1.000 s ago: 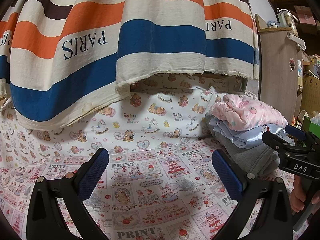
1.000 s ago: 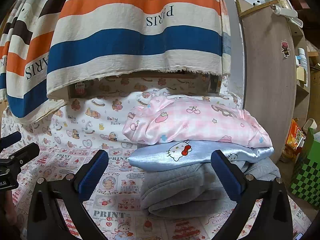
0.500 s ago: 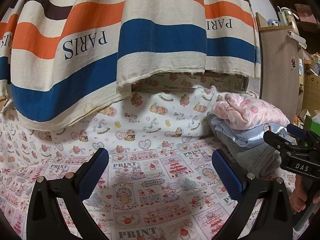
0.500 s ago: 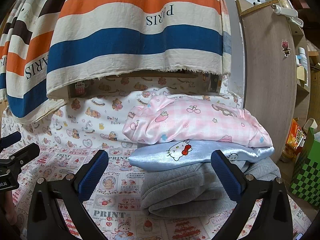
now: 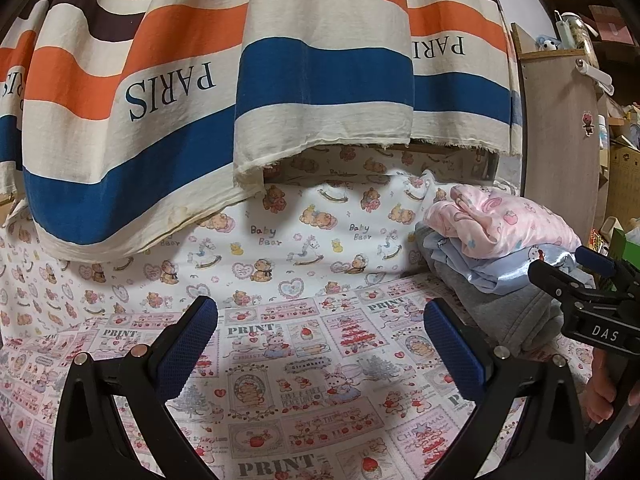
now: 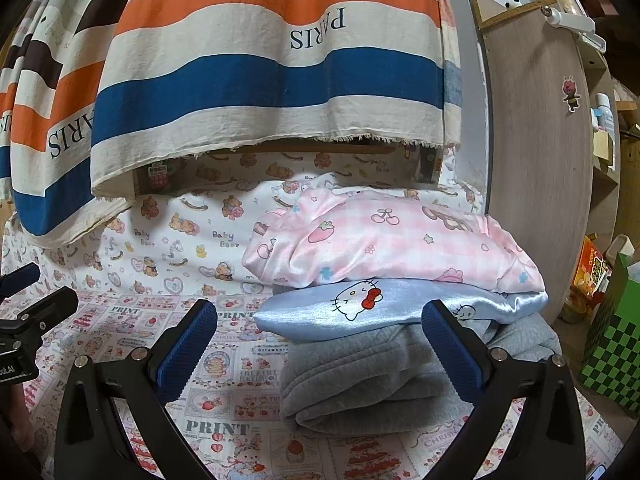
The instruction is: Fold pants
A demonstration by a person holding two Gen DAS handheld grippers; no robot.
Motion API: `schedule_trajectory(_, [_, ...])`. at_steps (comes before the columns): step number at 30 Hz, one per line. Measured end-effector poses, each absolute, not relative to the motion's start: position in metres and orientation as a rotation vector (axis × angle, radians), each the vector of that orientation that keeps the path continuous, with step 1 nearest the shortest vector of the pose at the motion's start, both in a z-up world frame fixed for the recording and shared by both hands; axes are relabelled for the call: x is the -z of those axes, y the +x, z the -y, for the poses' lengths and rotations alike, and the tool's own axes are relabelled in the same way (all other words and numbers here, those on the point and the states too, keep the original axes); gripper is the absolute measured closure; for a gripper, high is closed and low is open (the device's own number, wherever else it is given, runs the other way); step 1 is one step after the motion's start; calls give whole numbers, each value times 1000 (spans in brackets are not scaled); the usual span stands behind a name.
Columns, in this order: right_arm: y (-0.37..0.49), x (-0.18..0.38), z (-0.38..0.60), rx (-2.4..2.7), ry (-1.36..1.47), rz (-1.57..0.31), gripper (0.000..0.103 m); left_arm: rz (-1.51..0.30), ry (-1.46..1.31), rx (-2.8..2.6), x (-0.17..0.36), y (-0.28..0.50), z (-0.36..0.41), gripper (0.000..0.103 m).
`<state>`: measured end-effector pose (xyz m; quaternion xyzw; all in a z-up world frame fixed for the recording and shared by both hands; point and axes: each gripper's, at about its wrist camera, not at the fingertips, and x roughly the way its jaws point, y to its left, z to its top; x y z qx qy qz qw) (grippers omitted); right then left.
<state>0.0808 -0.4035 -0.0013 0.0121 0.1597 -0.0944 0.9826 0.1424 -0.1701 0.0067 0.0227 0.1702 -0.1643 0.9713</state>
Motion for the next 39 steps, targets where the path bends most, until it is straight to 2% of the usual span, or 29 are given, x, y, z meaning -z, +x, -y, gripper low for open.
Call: schedule_trajectory(39, [84,0,404,188,30,-336,0,-390,63,320,-4,147,172,1])
